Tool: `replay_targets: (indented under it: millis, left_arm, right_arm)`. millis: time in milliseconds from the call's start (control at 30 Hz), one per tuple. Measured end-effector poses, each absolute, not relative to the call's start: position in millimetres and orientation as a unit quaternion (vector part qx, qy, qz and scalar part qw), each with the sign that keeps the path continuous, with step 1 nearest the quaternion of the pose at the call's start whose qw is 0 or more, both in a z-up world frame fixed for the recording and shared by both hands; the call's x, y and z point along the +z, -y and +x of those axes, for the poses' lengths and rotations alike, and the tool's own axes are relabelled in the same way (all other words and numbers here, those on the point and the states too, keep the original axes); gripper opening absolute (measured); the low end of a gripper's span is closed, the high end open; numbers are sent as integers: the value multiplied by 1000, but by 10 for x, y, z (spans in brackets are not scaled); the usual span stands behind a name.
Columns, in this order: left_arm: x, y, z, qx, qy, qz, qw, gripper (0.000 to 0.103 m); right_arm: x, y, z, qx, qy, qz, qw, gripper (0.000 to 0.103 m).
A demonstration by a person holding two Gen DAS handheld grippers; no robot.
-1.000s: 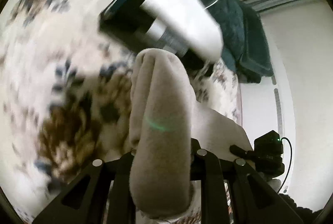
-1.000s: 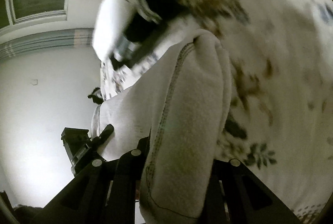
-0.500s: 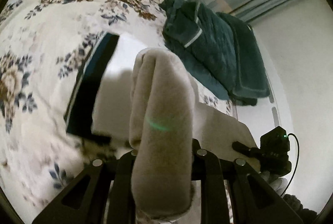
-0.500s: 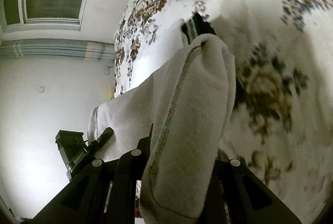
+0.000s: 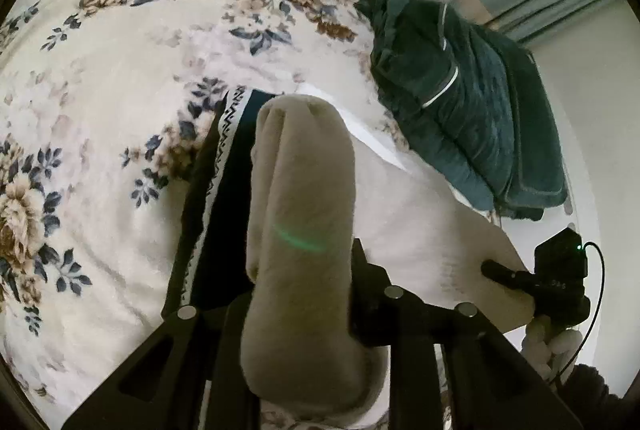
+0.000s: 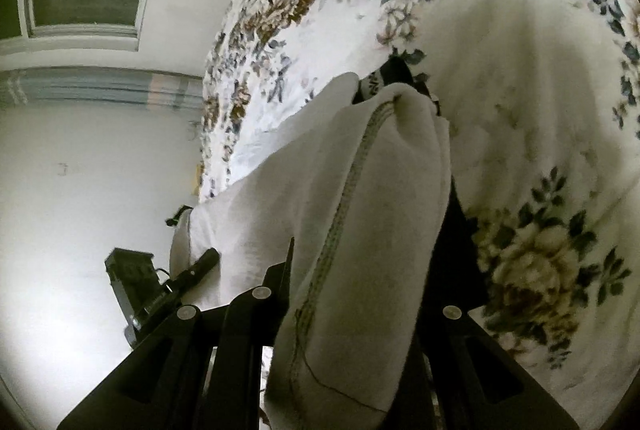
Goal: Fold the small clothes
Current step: 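Lift the folded top with both grippers and place it on the clothes stack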
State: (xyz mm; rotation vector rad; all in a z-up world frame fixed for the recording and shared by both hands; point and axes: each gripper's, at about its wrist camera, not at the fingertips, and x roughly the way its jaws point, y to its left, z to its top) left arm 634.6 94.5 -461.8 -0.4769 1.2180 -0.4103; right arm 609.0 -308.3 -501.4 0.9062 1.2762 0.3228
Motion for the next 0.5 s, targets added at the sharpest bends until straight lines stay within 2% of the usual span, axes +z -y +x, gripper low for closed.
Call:
replay_targets:
  millis: [33,100,167,200,267,300,333,367,400,467,500]
  left_arm:
    - [-4613,-933,6349,-188,-567,-215,773,25]
    - [-4573,-910,6341,-171,-577,-193,775,39]
    - [-4535,-916,6337,-146,-582,-174,781,52]
    - [-4516,-933,6331,-132,-584,-168,783,54]
    - [-4466,-968,6311,-108,-581,-153,792,54]
    - [-4409,-966,6283,-95,-574,-135,802,54]
    - [-4382,-968,6273,-88,-569,-123,808,59]
    - [-4343,-954,6247,-77,-565,-107,815,72]
    - [-4295,-929,6211,-65,-562,-90,820,76]
    - [-4205,-875,6120,-49,-556,-66,827,89]
    - [-4162,-846,6071,-46,-553,-57,830,92]
  right_arm:
    - [-5009,3074,6078,135,-581,395,699,18]
    - [-4993,3062,6048,115,-597,375,700,29]
    - [-4943,3042,6004,86,-610,344,709,52]
    - [-4921,3039,5968,72,-614,332,712,54]
    - [-4893,3029,5921,35,-628,301,716,67]
    - [-4841,2999,5877,16,-633,275,724,70]
    - [-4791,2971,5847,-3,-636,246,731,72]
    - [-4730,2930,5804,-22,-638,213,740,77]
    - [-4671,2879,5760,-39,-638,180,747,81]
    - [-4555,2776,5664,-70,-637,124,758,97]
    - [-4492,2743,5610,-79,-636,108,760,100]
